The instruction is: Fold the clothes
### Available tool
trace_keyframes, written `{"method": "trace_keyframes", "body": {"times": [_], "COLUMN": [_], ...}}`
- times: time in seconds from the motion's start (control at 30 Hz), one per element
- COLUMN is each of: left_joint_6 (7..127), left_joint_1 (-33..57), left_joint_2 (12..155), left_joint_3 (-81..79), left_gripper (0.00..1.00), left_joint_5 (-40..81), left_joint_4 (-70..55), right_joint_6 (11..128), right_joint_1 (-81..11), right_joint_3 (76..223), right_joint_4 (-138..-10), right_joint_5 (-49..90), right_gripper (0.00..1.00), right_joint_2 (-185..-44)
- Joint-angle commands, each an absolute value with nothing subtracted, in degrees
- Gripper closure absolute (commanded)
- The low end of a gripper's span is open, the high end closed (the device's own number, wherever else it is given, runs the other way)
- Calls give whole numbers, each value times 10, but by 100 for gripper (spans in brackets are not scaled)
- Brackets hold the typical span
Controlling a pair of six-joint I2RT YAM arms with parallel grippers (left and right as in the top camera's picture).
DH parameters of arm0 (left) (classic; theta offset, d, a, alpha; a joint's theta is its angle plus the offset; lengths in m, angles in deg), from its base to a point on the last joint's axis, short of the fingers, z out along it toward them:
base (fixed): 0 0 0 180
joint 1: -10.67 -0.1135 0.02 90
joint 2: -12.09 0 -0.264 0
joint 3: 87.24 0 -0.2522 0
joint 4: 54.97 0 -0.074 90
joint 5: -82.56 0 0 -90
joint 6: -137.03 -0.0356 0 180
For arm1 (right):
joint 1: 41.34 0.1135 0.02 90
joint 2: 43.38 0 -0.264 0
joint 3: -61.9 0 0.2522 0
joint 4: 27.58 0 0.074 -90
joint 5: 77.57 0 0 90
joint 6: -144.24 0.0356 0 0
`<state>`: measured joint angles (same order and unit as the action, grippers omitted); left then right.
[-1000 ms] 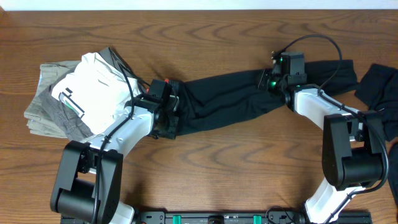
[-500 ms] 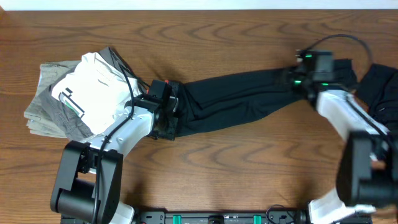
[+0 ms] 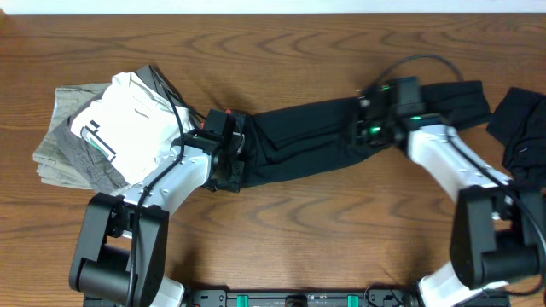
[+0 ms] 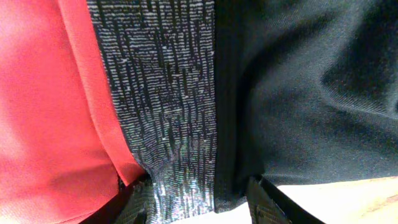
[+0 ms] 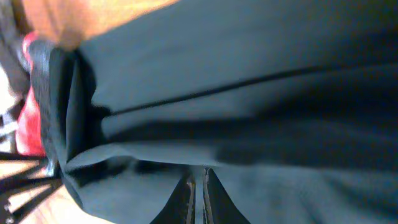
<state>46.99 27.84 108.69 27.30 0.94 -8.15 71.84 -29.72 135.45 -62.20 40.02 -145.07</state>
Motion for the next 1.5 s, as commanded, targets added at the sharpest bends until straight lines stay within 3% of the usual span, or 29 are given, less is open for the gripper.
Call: {"method": "trace_keyframes", "body": {"times": [0.0, 0.17, 0.67, 0.97, 1.23, 1.33, 1.4, 1.47], "left_joint_6": [469, 469, 469, 468, 468, 468, 468, 469], "left_joint_1": [277, 277, 277, 277, 277, 277, 277, 277], "left_joint_2": [1105, 1105, 1105, 1105, 1105, 1105, 1105, 1104], "left_joint_3": [297, 297, 297, 297, 297, 295, 288, 277], "left_gripper": [50, 49, 49, 50, 49, 48, 48, 44], "left_joint_5": [-10, -10, -10, -10, -11, -10, -10, -10], "left_joint_4": [-68, -68, -67, -59, -58, -60, -60, -57], "right_joint_6": [722, 725, 747, 811, 813, 790, 772, 760], "right_joint_1": [-267, -239, -227, -261, -324, -370, -415, -457], "right_joint_3": [1349, 1349, 1349, 1356, 1390, 1402, 1407, 1412], "right_joint_4": [-607, -598, -455, -336, -337, -372, -414, -454], "right_joint_5": [395, 400, 349, 332, 321, 393, 424, 433], "right_gripper": [96, 98, 93, 91, 92, 82, 65, 55], "right_joint_2": [-1481, -1506, -1597, -1617, -1610, -1585, -1550, -1518]}}
